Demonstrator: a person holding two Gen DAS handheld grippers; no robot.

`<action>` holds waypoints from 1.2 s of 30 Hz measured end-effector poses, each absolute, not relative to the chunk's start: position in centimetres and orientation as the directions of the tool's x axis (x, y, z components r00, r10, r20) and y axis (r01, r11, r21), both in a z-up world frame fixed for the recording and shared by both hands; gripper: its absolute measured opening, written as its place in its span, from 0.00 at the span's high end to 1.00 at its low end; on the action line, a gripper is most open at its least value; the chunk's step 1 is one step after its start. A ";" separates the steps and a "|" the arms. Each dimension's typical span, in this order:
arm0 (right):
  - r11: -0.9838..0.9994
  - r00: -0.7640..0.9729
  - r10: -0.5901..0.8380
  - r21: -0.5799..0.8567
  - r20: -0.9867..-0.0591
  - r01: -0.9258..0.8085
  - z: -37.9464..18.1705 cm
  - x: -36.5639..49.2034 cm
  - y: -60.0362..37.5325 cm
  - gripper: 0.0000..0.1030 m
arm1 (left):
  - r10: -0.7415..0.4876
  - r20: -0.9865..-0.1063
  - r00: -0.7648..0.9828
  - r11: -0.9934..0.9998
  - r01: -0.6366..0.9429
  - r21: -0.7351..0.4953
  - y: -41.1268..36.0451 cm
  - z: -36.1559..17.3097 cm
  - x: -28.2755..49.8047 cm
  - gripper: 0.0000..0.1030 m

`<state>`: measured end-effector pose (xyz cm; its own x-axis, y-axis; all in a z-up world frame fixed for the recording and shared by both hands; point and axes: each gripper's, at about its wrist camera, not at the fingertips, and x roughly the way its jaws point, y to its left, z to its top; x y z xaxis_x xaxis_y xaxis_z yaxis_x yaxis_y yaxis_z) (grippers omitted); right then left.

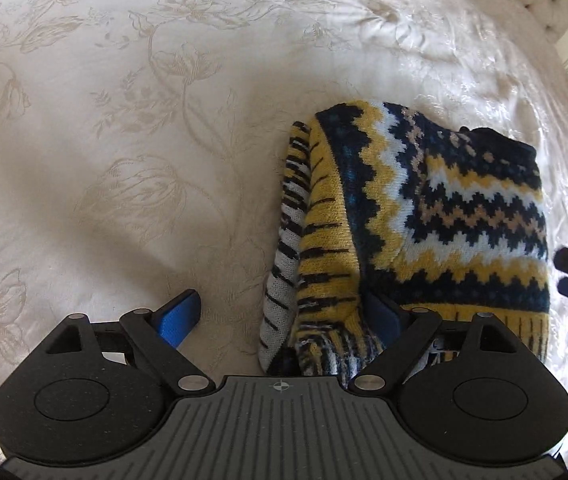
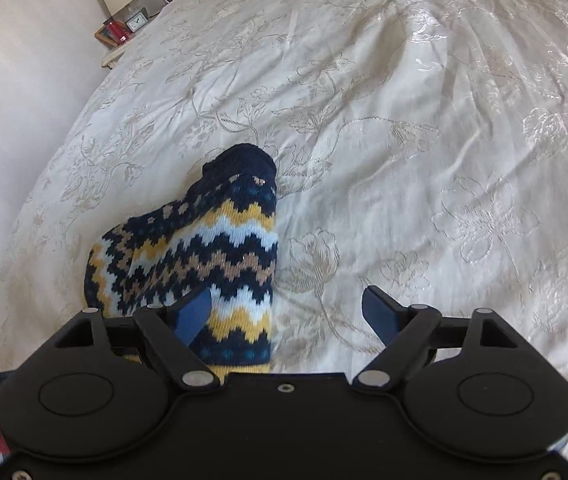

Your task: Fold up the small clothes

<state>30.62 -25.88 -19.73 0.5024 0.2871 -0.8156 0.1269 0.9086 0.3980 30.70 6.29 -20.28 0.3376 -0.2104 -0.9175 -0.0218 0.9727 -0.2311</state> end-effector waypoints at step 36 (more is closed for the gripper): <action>0.732 0.347 0.634 0.681 -0.691 0.017 -25.4 34.4 -24.8 0.00 | -0.622 -0.767 0.156 0.778 0.016 -0.628 6.8 -23.8 29.1 0.13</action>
<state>34.36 -24.76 -25.41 0.3475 0.6342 -0.6907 0.0174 0.7321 0.6809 29.14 6.79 -23.77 0.1558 -0.6220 -0.7674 0.0158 0.7784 -0.6276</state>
